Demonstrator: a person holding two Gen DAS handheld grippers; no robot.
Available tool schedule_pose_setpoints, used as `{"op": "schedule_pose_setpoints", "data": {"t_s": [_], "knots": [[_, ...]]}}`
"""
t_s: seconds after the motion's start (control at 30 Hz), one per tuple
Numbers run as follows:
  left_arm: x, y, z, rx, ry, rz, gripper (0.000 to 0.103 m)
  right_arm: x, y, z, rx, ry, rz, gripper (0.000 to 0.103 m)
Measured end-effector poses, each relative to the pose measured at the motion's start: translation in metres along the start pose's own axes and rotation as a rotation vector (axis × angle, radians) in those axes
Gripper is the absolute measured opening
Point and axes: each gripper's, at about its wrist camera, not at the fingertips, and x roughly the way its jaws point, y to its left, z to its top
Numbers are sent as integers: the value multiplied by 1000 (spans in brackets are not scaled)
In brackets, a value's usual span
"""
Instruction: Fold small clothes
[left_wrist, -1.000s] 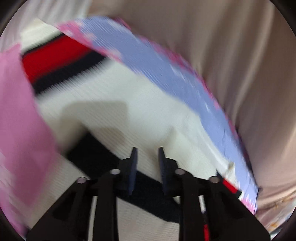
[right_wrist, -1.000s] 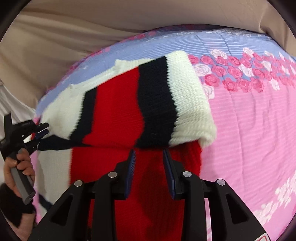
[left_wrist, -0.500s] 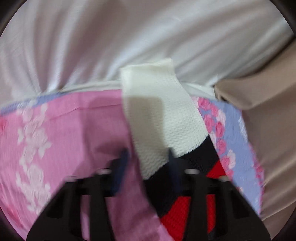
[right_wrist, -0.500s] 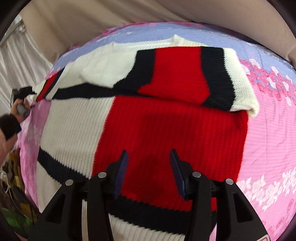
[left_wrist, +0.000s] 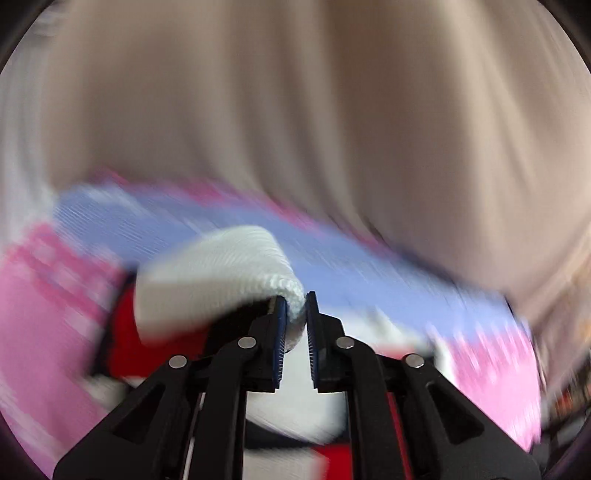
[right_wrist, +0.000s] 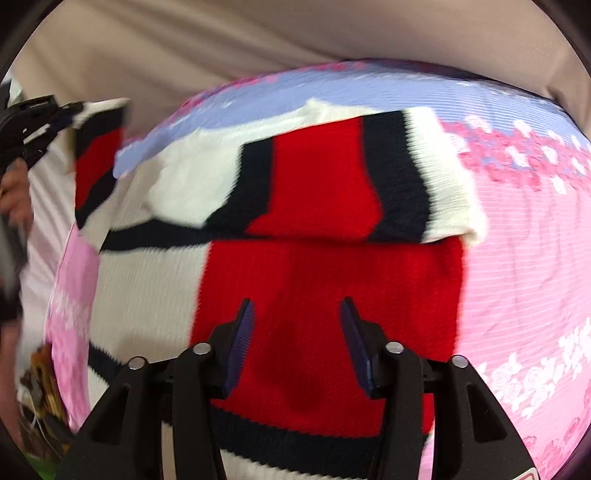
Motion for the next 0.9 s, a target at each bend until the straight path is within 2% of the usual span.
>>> {"op": "schedule_pose_setpoints", "data": {"t_s": [0.07, 0.17, 0.23, 0.33, 0.4, 0.5, 0.57, 0.63, 0.67, 0.7, 0.73, 0.77, 0.8, 0.9], "knots": [[37, -32, -50, -20, 157, -55, 14, -3, -15, 2, 38, -16, -14, 52], [61, -31, -92, -135, 275, -84, 28, -9, -40, 6, 94, -34, -21, 53], [59, -12, -100, -230, 265, -88, 48, -9, -47, 12, 98, -44, -20, 58], [27, 38, -101, -400, 186, -9, 60, -3, -47, 27, 83, -57, 22, 62], [20, 81, -93, -521, 153, 62, 60, 11, -36, 46, 70, -47, 68, 63], [17, 130, -86, -663, 121, 140, 60, 31, 1, 73, -11, -60, 66, 65], [17, 153, -83, -725, 111, 184, 59, 46, 32, 90, -90, -74, 61, 72], [20, 168, -81, -756, 109, 188, 51, 70, 66, 105, -179, -66, 1, 75], [23, 165, -78, -747, 107, 193, 51, 82, 79, 111, -217, -54, -38, 74], [22, 167, -76, -730, 107, 207, 49, 96, 88, 116, -251, -38, -75, 68], [24, 162, -72, -699, 111, 232, 47, 111, 94, 121, -270, -19, -100, 37], [24, 160, -70, -685, 115, 239, 47, 119, 92, 124, -252, -1, -96, 18], [25, 159, -68, -676, 123, 237, 47, 115, 80, 128, -177, -1, -80, 12], [23, 166, -79, -697, 126, 203, 47, 71, 25, 120, 88, -83, 48, 14]]}}
